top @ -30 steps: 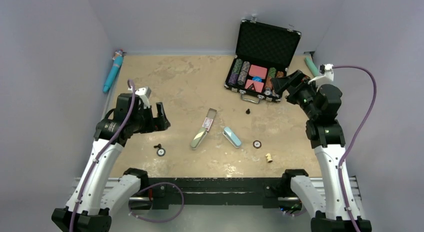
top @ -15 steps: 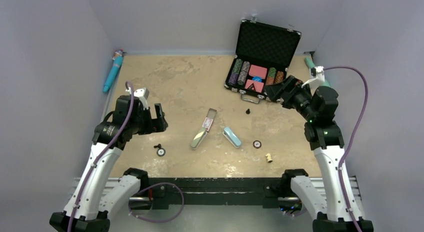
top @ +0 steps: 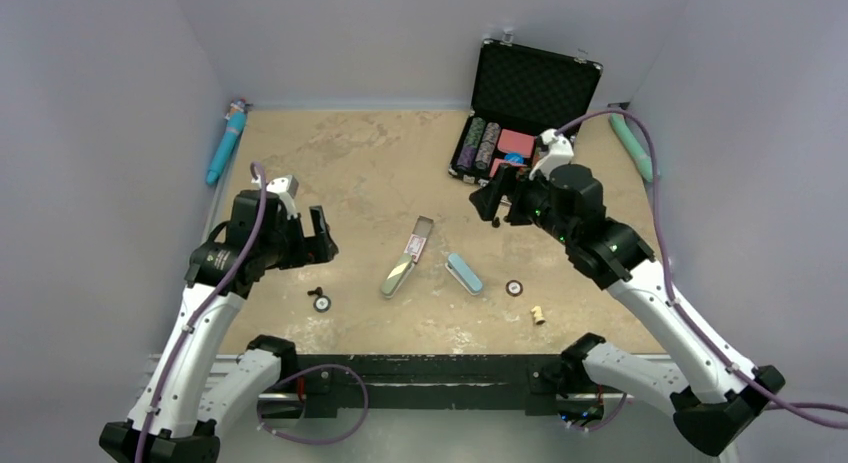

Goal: Unload the staples from the stapler

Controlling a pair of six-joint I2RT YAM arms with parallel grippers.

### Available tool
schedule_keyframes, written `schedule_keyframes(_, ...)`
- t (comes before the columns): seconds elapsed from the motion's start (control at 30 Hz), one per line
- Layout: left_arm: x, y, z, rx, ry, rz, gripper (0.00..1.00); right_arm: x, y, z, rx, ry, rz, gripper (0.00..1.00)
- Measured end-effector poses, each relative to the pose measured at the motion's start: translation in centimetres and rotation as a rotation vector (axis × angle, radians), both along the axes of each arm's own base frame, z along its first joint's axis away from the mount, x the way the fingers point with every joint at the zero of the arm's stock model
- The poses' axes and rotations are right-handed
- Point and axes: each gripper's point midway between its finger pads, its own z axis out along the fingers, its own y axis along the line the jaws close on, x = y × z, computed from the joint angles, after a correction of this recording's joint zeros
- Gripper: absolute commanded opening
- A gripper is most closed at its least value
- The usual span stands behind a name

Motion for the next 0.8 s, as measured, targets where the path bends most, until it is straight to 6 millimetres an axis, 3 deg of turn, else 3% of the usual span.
schedule_keyframes(0.2, 0.6, -1.3, -0.8, -0.055, 0.061, -0.012, 1.00, -0.1, 2.4, -2.7, -0.073, 0.059, 0.043, 0.94)
schedule_keyframes(0.37, 1.1, -3.1, -2.7, -0.126, 0.123, -0.039, 1.00, 0.2, 2.8, -4.2, -0.102, 0.091, 0.042, 0.94)
schedule_keyframes(0.6, 0.2, -7.7, -4.9, -0.083, 0.165, -0.225, 0.99, -0.3, 2.4, -5.9, -0.116, 0.126, 0.038, 0.94)
schedule_keyframes(0.8, 0.9, -11.4, -6.7, 0.014, 0.188, -0.396, 0.94, -0.5, 2.2, -6.7, -0.135, 0.152, 0.035, 0.93)
